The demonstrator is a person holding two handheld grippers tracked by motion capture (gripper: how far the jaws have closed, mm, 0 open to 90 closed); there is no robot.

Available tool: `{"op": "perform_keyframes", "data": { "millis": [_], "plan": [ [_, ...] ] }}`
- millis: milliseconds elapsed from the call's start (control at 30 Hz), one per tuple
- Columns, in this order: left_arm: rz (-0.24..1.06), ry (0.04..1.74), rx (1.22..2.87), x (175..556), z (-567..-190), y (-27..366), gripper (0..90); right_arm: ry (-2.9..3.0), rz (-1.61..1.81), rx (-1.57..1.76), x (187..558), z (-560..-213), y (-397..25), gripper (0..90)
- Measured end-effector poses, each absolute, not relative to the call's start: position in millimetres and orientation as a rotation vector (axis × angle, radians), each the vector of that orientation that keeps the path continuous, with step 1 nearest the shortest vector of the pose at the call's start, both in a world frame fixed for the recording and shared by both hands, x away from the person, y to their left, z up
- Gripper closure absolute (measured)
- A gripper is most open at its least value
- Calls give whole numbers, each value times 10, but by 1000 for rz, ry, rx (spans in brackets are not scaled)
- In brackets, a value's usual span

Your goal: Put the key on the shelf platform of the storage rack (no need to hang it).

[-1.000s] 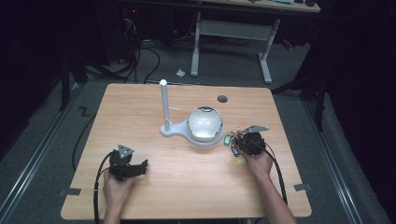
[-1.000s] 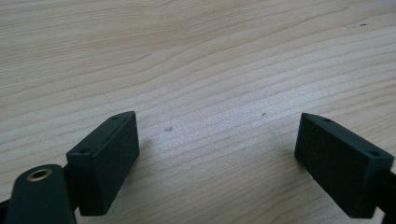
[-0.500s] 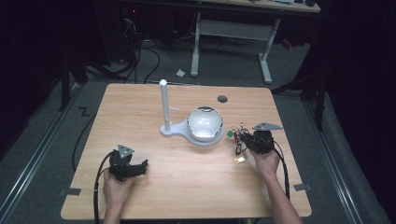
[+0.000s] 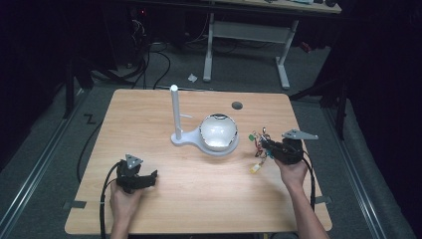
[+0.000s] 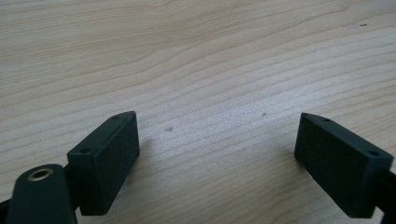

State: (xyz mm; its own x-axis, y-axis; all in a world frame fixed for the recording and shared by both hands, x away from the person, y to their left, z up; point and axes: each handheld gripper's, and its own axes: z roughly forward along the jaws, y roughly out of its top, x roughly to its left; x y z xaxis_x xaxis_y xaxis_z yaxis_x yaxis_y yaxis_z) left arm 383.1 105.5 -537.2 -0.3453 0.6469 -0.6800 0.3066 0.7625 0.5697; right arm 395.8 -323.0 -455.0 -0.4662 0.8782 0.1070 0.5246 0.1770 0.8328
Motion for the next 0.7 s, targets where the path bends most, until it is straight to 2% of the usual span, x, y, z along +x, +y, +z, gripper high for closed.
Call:
{"op": "perform_keyframes", "data": {
  "millis": [700],
  "plan": [
    [423, 1947, 724, 3831, -5372, 1055, 144, 2050, 1286, 1245, 3886, -4098, -3279, 805]
  ]
}}
